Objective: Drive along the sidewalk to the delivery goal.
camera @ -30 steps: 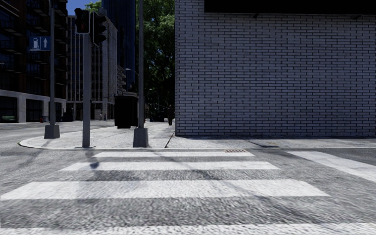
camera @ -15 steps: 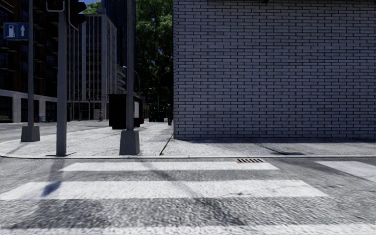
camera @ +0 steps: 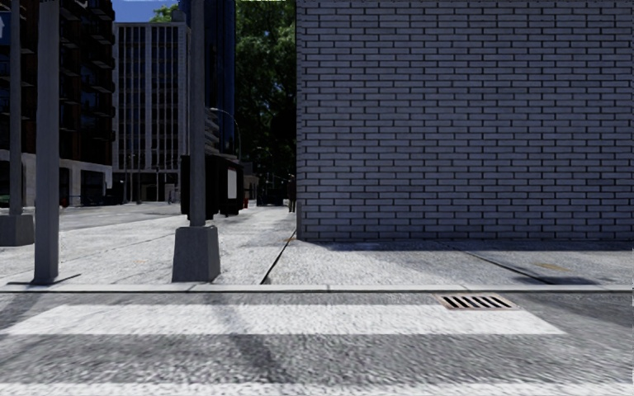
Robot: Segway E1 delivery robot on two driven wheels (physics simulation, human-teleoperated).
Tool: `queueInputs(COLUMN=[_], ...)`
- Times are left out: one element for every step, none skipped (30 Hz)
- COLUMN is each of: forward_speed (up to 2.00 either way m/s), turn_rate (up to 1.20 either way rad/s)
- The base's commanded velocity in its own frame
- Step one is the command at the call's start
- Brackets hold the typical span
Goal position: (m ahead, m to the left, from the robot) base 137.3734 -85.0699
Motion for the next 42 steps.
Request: queueInputs(forward_speed=[2.0,2.0,2.0,2.0,2.0,2.0,2.0,2.0,2.0,2.0,2.0,2.0,2.0,2.0,2.0,2.0,2.0,2.0,2.0,2.0,2.0,2.0,2.0,2.0,2.0,2.0,2.0,2.0,1.98,1.91,1.79,1.69,1.69,1.6,1.58,1.57,1.56,1.56,1.56,1.56,1.56,1.56], turn_rate=[0.23,0.23,0.23,0.23,0.23,0.23,0.23,0.23,0.23,0.23,0.23,0.23,0.23,0.23,0.21,0.17,0.15,0.04,0.04,0.0,0.0,0.0,0.0,0.0,0.0,0.0,0.0,0.0,0.0,0.0,0.0,0.0,0.0,0.07,0.15,0.21,0.24,0.24,0.28,0.31,0.34,0.36])
